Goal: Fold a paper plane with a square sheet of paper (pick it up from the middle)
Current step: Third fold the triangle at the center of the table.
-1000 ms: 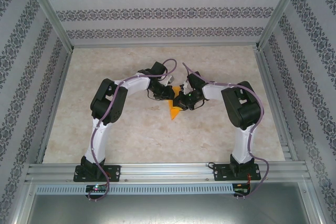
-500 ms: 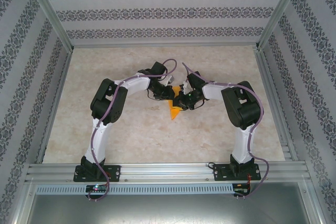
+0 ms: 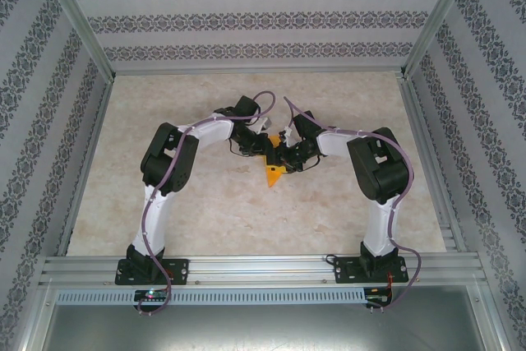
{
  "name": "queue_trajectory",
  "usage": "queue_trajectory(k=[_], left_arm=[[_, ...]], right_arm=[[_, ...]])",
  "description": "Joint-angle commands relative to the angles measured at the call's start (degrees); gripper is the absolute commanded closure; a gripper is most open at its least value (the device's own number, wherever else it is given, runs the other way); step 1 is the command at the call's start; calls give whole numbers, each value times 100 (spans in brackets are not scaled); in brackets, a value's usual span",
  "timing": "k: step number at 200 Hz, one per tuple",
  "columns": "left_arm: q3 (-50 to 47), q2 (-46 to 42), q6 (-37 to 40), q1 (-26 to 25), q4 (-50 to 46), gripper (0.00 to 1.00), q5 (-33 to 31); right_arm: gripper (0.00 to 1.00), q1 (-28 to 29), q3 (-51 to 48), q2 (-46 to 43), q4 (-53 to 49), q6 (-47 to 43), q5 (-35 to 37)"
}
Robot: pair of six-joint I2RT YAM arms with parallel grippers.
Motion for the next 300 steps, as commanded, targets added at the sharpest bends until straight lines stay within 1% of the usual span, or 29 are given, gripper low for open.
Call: queue_trajectory(k=[1,45,60,81,117,157,205,281,300], left_arm=[[-8,-368,20,113,-518,78,-375],[-447,-965,-45,265,-453,76,-409],[-642,-1152,-158,266,-320,77,-285],[-845,-1268,-286,265,-126,79,46],[-965,-1167,-468,248,165,81,504],[-757,-941,-424,113,101,81,626],[-775,-747,-419,-1,117,83,678],[-776,-470,-263,-136,-22,83,629],[-768,-417,-195,-132,-87,83,519]], right_arm=[[60,77,-260,176,-22,120,539],[58,69,-405,79,255,211,466],[58,69,-409,95,283,227,426],[58,74,-441,80,325,222,408],[66,51,-486,78,357,186,366],[78,21,-550,55,412,210,338],[85,-7,-598,41,361,172,373],[90,-29,-628,26,379,158,334],[91,-28,-652,1,383,164,329]])
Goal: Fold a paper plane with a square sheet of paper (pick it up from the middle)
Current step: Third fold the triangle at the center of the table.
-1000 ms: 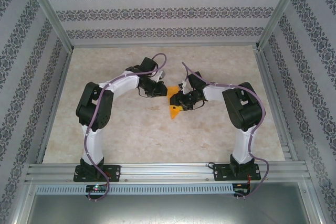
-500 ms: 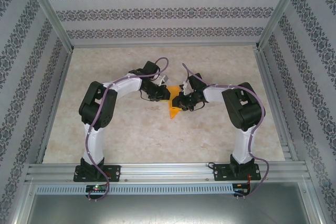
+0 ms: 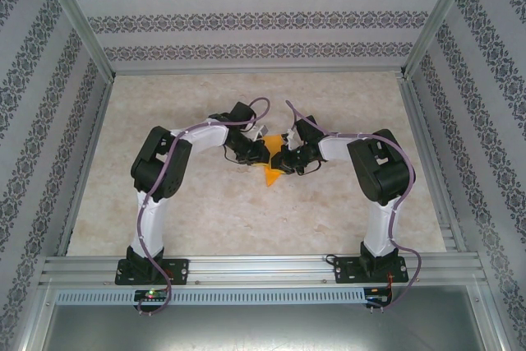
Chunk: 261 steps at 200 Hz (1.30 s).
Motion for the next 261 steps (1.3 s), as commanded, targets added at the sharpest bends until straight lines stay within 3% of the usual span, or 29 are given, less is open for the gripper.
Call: queue_trajectory(k=[1,67,107,261], left_arm=[[100,156,196,-69,-140,83,-41],[186,355,324,-69,-256,83,-205],[219,485,447,-62,-360,83,-305],[505,830,805,-216,-850,83,-879]], right_arm=[[91,-26,-194,103,-266,-74,132],[89,-22,-184,-35,-264,-39,108],[82,-22,-233,-208,-141,49,81],[85,362,-879,-715,887,887,-61]])
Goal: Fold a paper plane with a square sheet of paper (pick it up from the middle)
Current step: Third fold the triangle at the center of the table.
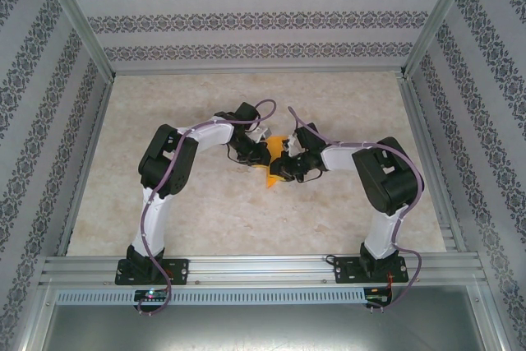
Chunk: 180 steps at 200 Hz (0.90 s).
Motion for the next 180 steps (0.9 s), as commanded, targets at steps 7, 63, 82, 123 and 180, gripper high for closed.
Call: queue_trajectory(k=[7,63,82,123,180], left_arm=[[-15,435,204,-155,-268,83,-656],[100,505,253,-205,-381,83,-758],[127,545,268,-214,-406,83,-787],[157,589,306,-232,-448,83,-872],[136,621,315,-240,-439,83,-916]], right_arm=[[85,119,-110,-103,291,221,-48],[86,200,-179,-89,-60,97,91],[86,247,-182,-77,-314,5,187],[86,334,-322,-74,-491,-49,359],[86,512,-245,-482,-531,-8,337]])
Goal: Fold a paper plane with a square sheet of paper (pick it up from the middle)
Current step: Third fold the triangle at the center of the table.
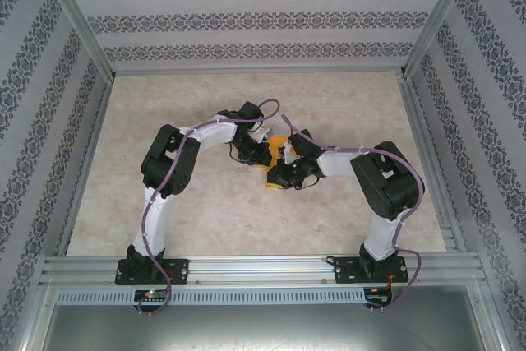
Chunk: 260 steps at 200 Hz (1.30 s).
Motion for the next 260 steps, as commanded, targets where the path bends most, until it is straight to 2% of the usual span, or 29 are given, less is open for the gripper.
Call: queue_trajectory(k=[1,25,72,150,201,233,260], left_arm=[[-120,521,161,-162,-130,83,-663],[-127,531,167,-170,-120,83,-653],[-166,523,195,-179,-104,83,-673],[-82,615,194,-179,-86,83,-674],[-97,642,204,-179,-69,83,-672],[-97,638,212,-188,-69,83,-650],[-97,629,212,-203,-67,83,-642]], right_arm=[[86,107,-37,-255,-269,-57,6],[86,94,32,-171,35,102,-44],[86,103,155,128,-126,-24,103],[86,378,-70,-40,-1151,-296,384],[86,507,-184,-339,-1311,-234,389],[86,154,-273,-687,-434,164,133],[86,-223,-122,-819,-338,177,258]])
